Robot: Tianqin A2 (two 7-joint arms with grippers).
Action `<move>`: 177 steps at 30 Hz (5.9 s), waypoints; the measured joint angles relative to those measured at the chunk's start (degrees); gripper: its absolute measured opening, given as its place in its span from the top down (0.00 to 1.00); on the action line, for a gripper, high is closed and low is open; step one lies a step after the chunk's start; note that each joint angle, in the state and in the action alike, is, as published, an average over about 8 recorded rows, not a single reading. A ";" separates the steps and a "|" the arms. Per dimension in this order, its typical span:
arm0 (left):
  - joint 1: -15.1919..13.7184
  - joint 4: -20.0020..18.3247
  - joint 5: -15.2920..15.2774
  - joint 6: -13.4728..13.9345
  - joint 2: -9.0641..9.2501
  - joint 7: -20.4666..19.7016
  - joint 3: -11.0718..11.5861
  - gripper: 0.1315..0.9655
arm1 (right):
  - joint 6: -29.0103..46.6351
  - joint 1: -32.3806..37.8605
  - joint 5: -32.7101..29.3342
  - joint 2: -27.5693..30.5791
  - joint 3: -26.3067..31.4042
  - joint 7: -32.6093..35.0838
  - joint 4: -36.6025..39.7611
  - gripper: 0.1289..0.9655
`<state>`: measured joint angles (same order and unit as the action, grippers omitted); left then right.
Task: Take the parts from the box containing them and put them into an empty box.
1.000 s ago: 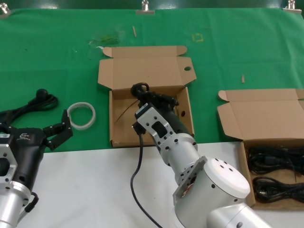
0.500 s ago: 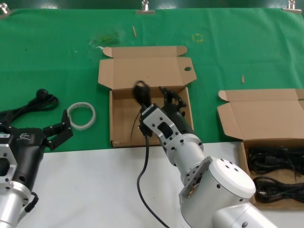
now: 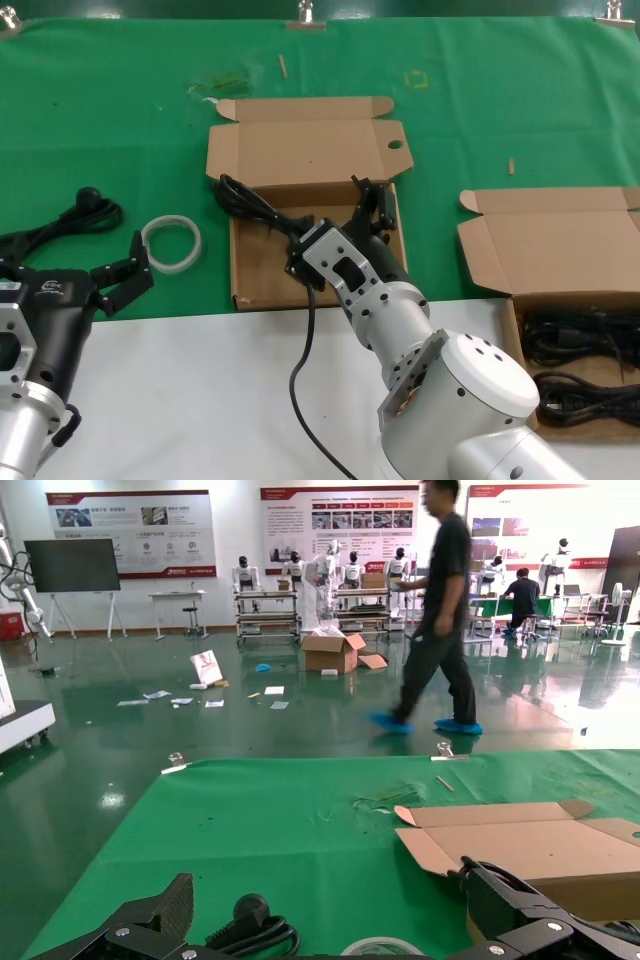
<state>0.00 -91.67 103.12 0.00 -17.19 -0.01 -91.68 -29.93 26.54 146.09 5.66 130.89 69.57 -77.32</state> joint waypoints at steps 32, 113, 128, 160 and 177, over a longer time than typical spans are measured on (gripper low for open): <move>0.00 0.00 0.01 0.00 0.00 0.00 0.00 0.00 | 8.48 -7.52 -12.16 0.02 -11.11 -19.71 -4.07 0.00; 0.00 0.00 0.01 0.00 0.00 0.01 0.00 0.00 | 28.93 -25.65 -41.52 0.02 -37.90 -67.24 -13.87 0.00; 0.00 0.00 0.01 0.00 0.00 0.01 0.00 0.00 | 28.93 -25.65 -41.52 0.02 -37.90 -67.24 -13.87 0.00; 0.00 0.00 0.01 0.00 0.00 0.01 0.00 0.00 | 28.93 -25.65 -41.52 0.02 -37.90 -67.24 -13.87 0.00; 0.00 0.00 0.01 0.00 0.00 0.01 0.00 0.00 | 28.93 -25.65 -41.52 0.02 -37.90 -67.23 -13.87 0.00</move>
<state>0.00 -91.67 103.13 0.00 -17.19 0.00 -91.67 -1.01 0.89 104.58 5.68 92.99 2.34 -91.19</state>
